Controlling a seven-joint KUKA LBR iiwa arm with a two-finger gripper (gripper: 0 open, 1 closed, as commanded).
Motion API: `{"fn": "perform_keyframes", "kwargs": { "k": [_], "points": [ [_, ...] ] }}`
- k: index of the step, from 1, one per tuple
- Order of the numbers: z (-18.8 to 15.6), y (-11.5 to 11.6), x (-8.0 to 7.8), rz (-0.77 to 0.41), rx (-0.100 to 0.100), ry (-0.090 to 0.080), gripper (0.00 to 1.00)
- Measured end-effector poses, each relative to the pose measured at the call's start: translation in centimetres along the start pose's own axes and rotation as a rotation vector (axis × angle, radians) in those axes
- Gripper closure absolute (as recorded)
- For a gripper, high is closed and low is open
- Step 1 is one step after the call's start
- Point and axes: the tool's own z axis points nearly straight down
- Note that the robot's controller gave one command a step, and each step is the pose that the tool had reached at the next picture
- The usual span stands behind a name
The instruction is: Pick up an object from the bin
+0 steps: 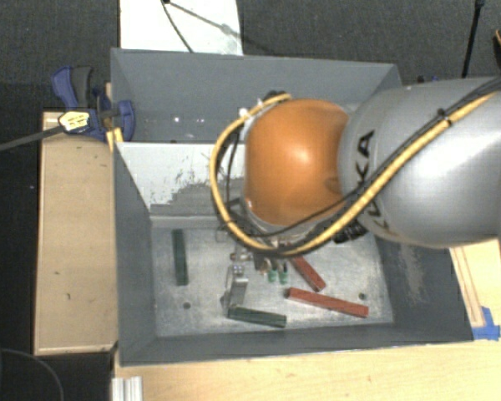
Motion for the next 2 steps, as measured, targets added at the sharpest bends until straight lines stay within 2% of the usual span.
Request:
{"fn": "perform_keyframes", "kwargs": {
  "k": [1, 2],
  "points": [
    [14.39, -6.26, 0.59, -0.151, 0.002, 0.004, 0.00],
    [14.03, -6.01, 0.50, -0.148, 0.000, -0.002, 1.00]
  ]
}}
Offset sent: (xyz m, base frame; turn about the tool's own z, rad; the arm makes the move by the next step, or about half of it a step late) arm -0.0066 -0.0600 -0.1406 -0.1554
